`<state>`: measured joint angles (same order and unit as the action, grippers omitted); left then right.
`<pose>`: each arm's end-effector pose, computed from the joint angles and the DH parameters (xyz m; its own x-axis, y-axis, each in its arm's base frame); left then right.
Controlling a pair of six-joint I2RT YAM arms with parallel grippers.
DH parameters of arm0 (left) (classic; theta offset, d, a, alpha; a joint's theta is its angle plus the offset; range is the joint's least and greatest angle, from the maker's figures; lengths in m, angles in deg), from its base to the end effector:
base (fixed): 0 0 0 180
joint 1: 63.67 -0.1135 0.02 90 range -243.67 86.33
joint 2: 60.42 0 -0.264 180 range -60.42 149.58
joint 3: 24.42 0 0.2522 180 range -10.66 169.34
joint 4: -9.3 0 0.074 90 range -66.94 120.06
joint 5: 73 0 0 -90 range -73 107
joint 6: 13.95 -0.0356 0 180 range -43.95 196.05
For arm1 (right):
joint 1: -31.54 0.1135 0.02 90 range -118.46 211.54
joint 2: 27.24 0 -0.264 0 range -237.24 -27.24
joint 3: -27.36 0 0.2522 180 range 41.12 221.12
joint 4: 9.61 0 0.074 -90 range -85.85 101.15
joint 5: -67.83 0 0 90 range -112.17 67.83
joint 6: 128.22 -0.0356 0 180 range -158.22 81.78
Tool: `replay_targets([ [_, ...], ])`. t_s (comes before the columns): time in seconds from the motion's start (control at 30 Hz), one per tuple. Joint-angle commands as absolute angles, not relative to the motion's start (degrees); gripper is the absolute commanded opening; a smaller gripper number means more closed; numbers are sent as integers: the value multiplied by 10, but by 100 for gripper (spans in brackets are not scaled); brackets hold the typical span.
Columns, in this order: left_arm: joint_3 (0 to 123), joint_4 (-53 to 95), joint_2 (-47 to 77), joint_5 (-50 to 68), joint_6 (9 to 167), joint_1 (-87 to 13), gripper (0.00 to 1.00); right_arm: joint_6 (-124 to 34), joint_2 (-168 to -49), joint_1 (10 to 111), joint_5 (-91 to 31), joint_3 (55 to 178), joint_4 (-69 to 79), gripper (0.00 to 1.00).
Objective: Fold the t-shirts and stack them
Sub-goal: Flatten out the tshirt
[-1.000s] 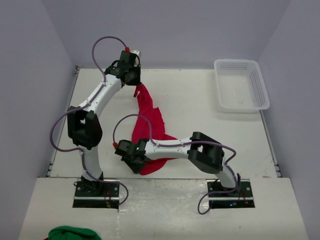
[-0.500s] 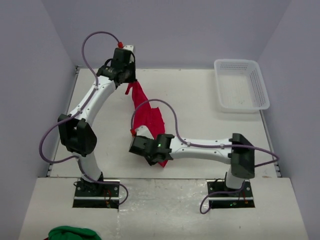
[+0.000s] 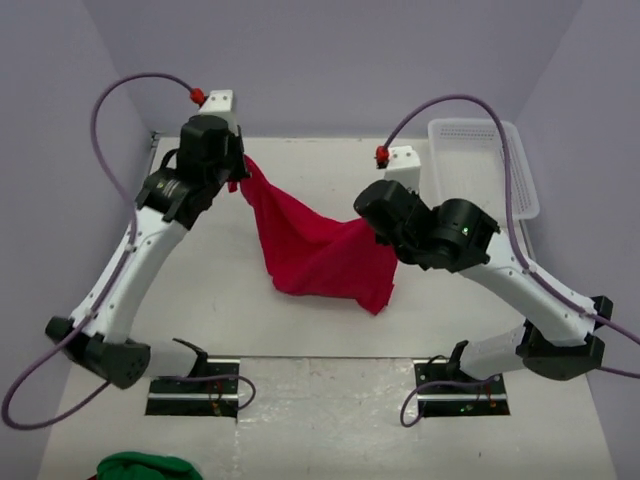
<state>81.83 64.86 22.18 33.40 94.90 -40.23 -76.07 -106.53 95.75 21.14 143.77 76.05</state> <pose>0.2873 -0.1136 0.4193 -0.5112 -0.1162 -0.8516 -0.0037 0.9911 -0.1330 0.1256 0.2038 0.4502 -0.5382 -0.0876 -0.8382 -0.1613 0.9869 0.0003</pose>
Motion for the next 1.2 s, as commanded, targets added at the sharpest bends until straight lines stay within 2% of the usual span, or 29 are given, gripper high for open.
replay_targets([
  [0.0,806,594,62,394,936,-379,0,-734,-1049,890,276,1440,803,0],
  [0.17,851,636,-11,388,930,-379,0,-664,-1028,825,299,1500,775,0],
  [0.37,874,666,-85,332,938,-379,0,-600,-1044,818,330,1640,779,0],
  [0.63,895,654,-138,251,924,-380,0,-507,-1032,821,356,1741,730,0],
  [0.93,967,609,-138,191,898,-384,0,-443,-999,829,379,1752,673,0],
  [1.17,1025,565,-121,145,877,-391,0,-461,-986,830,378,1701,682,0],
])
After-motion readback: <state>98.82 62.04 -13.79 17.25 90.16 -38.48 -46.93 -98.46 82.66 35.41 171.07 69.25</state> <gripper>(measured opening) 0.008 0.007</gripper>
